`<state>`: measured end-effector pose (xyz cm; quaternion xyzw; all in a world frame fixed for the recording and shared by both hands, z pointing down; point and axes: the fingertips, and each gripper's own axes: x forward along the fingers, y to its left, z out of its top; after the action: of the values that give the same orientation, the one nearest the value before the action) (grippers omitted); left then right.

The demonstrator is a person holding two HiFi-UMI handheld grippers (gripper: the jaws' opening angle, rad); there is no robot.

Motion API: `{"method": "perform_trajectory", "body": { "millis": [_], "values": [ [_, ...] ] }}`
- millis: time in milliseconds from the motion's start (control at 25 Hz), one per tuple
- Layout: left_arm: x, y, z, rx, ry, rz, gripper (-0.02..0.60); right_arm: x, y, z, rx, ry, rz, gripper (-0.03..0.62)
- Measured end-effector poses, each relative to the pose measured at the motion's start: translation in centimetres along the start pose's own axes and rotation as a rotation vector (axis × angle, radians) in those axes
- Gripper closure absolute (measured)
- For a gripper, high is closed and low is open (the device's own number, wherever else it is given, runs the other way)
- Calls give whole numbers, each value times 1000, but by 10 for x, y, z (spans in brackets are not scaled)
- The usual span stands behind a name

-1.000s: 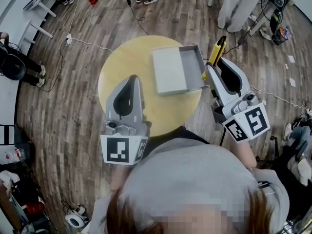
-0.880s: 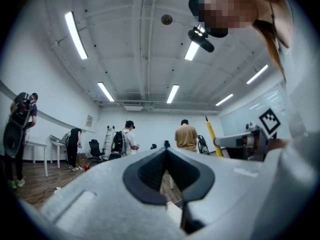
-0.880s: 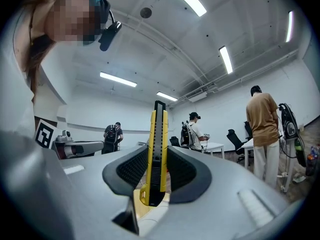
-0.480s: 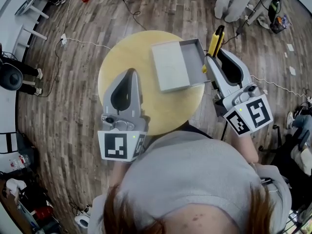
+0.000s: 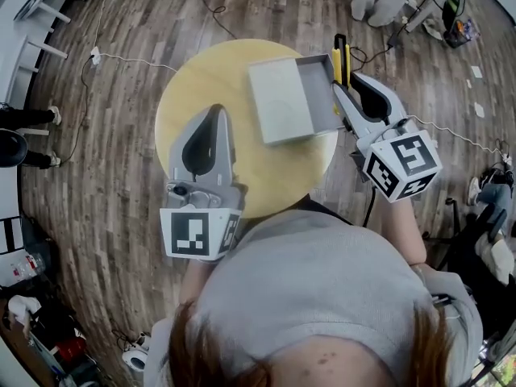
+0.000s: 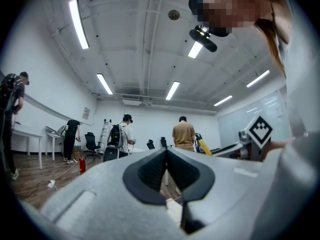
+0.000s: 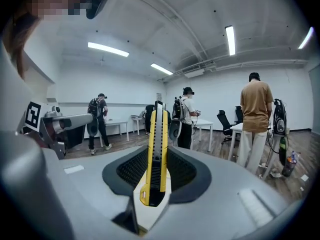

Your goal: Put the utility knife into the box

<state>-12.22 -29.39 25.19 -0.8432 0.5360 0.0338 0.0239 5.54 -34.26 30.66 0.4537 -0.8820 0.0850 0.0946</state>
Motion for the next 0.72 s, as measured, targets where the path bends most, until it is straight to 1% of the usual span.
{"method": "perform_trajectory", "body": {
  "millis": [120,280,480,720],
  "values": [
    [1,2,-4,-12,6,5,580,8,-8,-18,11,68,-23,473],
    [4,2,-9,-21,13,4,580,15,-19,-47,64,169,-38,473],
    [5,8,-11,-29,15,12,580,27,-24,-74,112,266,-31,473],
    [8,9,-15,-39,26,11,580,38,-31,-98,195,354,-18,473]
  ]
}}
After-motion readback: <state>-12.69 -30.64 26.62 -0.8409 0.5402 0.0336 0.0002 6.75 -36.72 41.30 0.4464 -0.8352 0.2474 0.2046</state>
